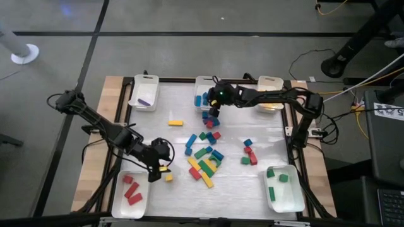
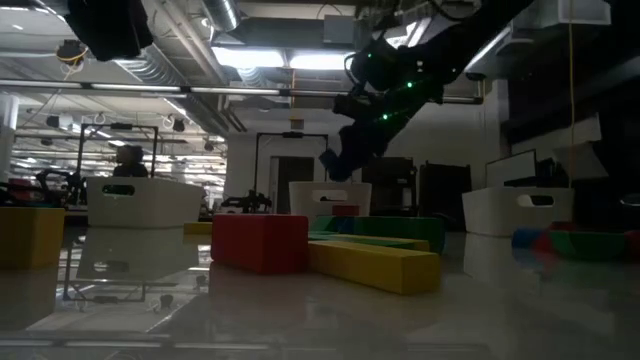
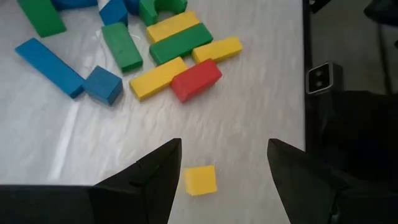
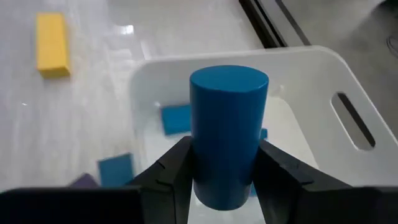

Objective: Sort blocks
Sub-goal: Put the blue block into the top center white bin, then put the yellow block into the top right white bin

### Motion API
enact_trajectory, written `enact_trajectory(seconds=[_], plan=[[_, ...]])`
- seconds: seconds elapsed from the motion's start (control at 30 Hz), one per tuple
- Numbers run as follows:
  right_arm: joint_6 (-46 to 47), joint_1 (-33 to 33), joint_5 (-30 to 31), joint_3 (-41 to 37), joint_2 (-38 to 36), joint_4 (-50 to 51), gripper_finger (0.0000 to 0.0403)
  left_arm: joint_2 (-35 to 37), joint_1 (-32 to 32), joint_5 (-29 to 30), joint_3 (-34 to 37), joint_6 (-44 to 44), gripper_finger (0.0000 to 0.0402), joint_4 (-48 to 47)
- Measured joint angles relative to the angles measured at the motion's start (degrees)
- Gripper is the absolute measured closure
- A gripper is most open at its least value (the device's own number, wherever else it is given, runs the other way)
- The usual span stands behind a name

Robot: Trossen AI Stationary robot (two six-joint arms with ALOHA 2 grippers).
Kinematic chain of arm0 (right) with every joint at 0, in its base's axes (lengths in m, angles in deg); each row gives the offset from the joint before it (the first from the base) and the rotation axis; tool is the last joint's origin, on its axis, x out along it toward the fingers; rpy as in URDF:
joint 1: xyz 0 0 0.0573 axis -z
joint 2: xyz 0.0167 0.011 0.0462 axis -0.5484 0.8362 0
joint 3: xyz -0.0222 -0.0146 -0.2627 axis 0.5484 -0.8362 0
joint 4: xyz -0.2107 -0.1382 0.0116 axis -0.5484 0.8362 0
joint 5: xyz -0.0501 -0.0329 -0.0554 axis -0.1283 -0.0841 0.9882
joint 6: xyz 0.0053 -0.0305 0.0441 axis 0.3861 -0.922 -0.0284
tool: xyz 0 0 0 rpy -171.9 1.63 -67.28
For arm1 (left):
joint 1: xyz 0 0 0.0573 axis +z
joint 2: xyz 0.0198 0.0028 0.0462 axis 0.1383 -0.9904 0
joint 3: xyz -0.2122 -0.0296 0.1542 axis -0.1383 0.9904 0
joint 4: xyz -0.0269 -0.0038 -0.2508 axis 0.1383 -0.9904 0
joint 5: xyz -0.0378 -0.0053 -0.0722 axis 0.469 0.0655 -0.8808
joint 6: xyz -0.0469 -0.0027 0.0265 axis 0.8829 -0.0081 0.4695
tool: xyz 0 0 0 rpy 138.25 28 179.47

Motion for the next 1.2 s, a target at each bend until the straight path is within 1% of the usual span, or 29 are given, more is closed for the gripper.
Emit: enact_trajectory(seconds=[0.17,0.3,0.47,0.63,0.77,1.0,1.2], plan=[[0.11,0.82,0.11,0.0,0.81,-0.38,0.0264,-3.71,0.04,1.5,0.0,0.51,0.0174,0.04],[0.17,0.75,0.09,0.0,0.82,-0.7,0.0257,-6.73,-0.31,0.06,0.0,-0.67,0.0174,0.02],[0.22,0.73,0.1,0.0,0.8,-0.68,0.0214,-10.57,-1.89,-3.44,0.0,-0.91,0.0174,0.37],[0.22,0.73,0.11,0.0,0.8,-0.68,0.0171,-14.51,-3.39,-3.82,0.0,-0.69,0.0174,0.3],[0.22,0.66,0.11,0.0,0.8,-0.68,0.0152,-16.93,-3.65,-3.79,0.0,1.19,0.0174,0.25],[0.22,0.66,-0.06,0.0,0.8,-0.63,0.0146,-20.29,-3.65,-3.8,0.02,3.67,0.0174,0.22],[0.22,0.66,-0.06,0.0,0.8,-0.55,0.0146,-20.98,-3.65,-3.81,0.02,5.36,0.0174,0.41]])
